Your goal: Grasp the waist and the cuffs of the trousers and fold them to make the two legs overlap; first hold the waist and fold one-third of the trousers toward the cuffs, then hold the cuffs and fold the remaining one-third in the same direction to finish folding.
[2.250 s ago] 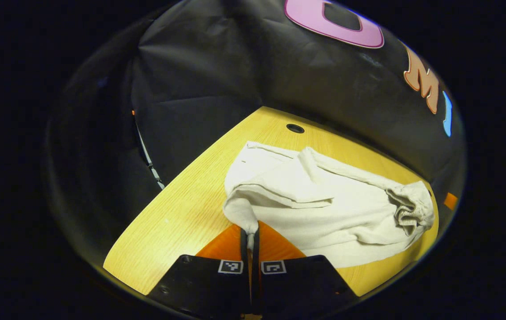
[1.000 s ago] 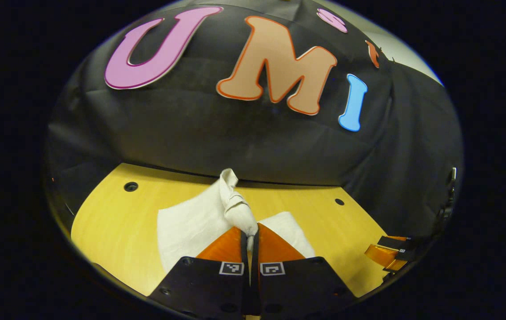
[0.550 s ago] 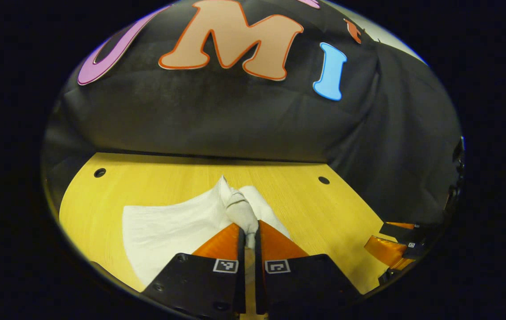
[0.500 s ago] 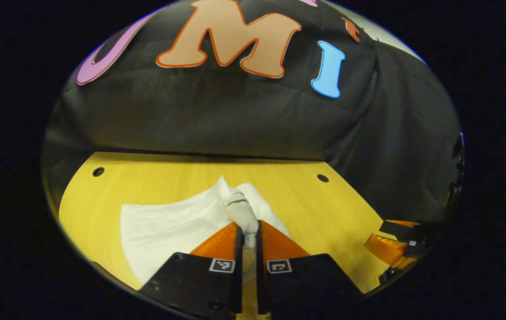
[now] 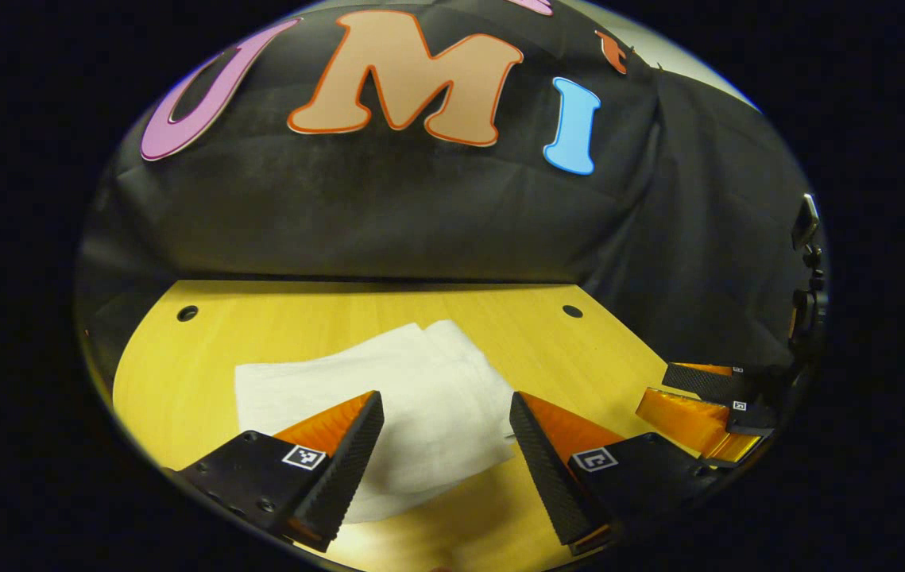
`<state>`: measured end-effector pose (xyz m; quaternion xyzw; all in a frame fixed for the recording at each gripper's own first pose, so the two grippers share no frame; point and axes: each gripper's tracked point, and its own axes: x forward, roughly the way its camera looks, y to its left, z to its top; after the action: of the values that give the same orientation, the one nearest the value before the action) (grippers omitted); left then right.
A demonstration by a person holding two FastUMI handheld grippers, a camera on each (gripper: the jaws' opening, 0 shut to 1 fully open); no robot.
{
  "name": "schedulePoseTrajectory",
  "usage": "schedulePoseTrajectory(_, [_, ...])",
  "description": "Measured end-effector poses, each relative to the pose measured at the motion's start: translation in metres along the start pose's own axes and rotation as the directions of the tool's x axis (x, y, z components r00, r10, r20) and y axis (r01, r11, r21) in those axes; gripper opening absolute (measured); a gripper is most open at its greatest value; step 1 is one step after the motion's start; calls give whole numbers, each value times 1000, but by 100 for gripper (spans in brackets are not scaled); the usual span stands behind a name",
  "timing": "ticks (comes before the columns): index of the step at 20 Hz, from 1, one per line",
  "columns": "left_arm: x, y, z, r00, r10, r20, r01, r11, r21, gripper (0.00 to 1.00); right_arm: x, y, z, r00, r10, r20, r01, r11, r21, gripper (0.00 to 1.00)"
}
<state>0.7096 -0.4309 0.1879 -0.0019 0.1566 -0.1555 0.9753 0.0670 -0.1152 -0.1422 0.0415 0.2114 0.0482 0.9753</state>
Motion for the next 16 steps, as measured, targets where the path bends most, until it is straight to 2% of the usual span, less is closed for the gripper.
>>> schedulePoseTrajectory(3, [-29, 29, -2, 999, 37, -1, -37, 999, -29, 95, -7, 24, 15, 999, 28, 44, -29, 1000, 7, 96])
schedulePoseTrajectory(4, [-42, 42, -3, 999, 54, 1, -54, 998, -28, 96, -10, 30, 21, 997, 33, 67, -33, 999, 6, 92])
schedulePoseTrajectory(5, [-50, 52, -5, 998, 68, 4, -68, 997, -25, 96, -13, 35, 27, 995, 30, 93, -31, 1000, 3, 96])
schedulePoseTrajectory(6, [-59, 60, -7, 997, 80, 3, -80, 997, -23, 96, -17, 40, 31, 993, 29, 112, -29, 1000, -1, 92])
schedulePoseTrajectory(7, [-68, 66, -7, 996, 92, 5, -92, 996, -20, 96, -21, 44, 35, 992, 25, 125, -24, 1000, -4, 96])
schedulePoseTrajectory(14, [-105, 94, -8, 994, 112, 13, -112, 994, -3, 96, -45, 59, 49, 983, -23, 180, 23, 1000, 0, 96])
schedulePoseTrajectory(15, [-107, 96, -10, 994, 108, 11, -108, 994, -4, 95, -47, 60, 50, 983, -30, 182, 30, 1000, 3, 92])
schedulePoseTrajectory(16, [-108, 99, -10, 994, 104, 9, -104, 995, -3, 95, -49, 60, 50, 982, -37, 185, 37, 999, 4, 96])
